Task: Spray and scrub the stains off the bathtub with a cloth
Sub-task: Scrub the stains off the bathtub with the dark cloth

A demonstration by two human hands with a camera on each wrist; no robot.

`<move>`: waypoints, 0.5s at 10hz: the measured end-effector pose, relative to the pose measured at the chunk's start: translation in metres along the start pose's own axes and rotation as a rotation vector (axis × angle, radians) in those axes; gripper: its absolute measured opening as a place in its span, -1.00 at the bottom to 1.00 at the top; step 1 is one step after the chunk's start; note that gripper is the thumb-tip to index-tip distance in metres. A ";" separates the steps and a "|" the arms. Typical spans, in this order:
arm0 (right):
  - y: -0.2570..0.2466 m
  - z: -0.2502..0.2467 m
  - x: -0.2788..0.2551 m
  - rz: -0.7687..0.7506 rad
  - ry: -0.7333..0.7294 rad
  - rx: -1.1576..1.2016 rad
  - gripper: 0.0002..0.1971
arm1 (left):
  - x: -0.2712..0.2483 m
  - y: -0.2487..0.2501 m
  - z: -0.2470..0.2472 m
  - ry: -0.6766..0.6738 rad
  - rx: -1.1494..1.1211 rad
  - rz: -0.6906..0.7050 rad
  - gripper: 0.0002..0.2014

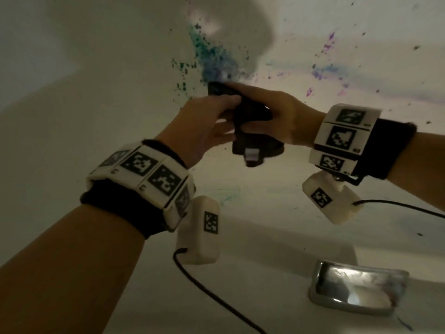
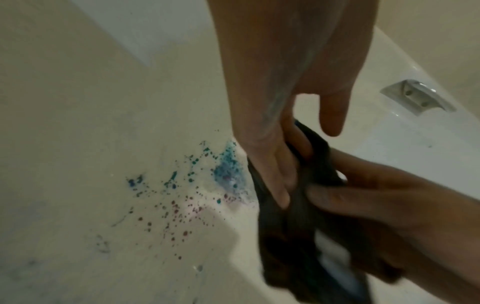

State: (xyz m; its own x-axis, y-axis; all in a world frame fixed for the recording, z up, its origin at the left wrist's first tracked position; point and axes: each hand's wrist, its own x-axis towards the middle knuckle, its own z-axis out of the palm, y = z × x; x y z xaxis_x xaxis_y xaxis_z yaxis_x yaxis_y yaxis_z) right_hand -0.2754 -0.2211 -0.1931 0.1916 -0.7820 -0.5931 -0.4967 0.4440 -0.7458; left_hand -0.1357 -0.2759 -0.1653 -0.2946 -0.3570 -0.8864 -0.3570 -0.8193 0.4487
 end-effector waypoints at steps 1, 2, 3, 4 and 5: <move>0.006 -0.014 -0.022 0.058 -0.064 -0.090 -0.38 | -0.014 -0.004 -0.002 -0.110 0.204 -0.073 -0.76; 0.007 -0.036 -0.047 0.181 -0.191 -0.191 -0.41 | -0.029 -0.013 -0.002 -0.255 0.721 -0.001 -0.70; 0.013 -0.066 -0.085 0.382 -0.314 -0.310 -0.51 | -0.048 -0.036 -0.001 -0.479 1.170 0.026 -0.63; 0.026 -0.100 -0.132 0.593 -0.356 -0.429 -0.72 | -0.062 -0.058 0.012 -0.579 1.311 0.008 -0.56; 0.047 -0.132 -0.175 0.815 -0.212 -0.418 -0.81 | -0.066 -0.068 0.048 -0.630 1.394 0.025 -0.43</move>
State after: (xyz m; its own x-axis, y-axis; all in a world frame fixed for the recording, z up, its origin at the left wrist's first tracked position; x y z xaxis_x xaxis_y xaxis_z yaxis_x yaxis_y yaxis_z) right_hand -0.4438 -0.1211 -0.0844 -0.2192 -0.1854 -0.9579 -0.8012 0.5944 0.0683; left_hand -0.1348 -0.1751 -0.1322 -0.5013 0.1734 -0.8477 -0.7631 0.3732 0.5276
